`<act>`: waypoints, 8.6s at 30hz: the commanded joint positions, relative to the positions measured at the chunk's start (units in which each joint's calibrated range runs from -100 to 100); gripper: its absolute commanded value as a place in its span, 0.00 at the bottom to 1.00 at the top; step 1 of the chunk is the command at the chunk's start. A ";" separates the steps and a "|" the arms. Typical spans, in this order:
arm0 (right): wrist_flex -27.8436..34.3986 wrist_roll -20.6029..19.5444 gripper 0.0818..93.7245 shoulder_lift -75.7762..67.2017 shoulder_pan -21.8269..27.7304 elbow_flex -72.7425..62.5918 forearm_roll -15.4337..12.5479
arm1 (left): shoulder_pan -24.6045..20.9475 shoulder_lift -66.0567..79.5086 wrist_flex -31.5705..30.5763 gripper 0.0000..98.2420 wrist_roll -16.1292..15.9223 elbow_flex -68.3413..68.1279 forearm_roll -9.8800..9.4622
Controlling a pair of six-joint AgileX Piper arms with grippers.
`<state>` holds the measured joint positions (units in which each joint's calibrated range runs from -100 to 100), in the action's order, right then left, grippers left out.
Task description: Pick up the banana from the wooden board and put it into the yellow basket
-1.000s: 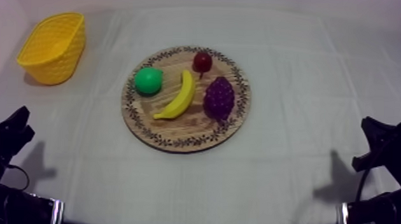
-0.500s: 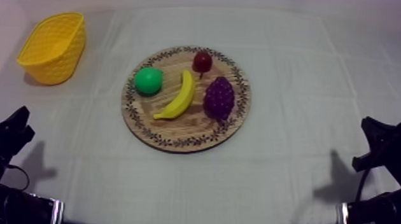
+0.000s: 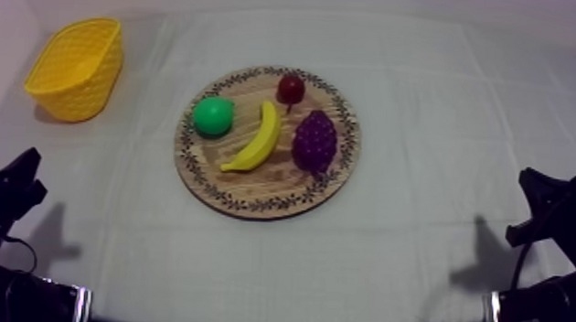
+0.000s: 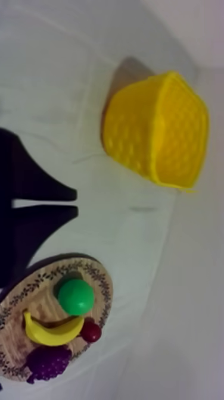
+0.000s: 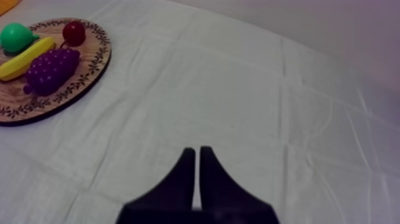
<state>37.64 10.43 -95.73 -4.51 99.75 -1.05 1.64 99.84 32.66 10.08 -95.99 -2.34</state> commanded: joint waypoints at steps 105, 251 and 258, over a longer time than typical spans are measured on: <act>0.03 0.00 0.00 -0.03 -0.09 0.02 0.00 | 26.50 -145.87 41.90 0.36 5.53 109.72 1.95; 0.03 0.03 0.00 -0.03 -0.16 0.02 0.00 | 1.08 0.16 -1.32 0.00 -8.79 -2.78 -2.26; 0.03 0.04 0.00 -0.03 -0.16 0.02 0.00 | 1.08 0.16 -2.86 0.00 4.19 -3.71 -0.13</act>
<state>37.65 10.47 -95.73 -4.66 99.75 -1.05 2.75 100.00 29.78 3.32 -99.70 -2.52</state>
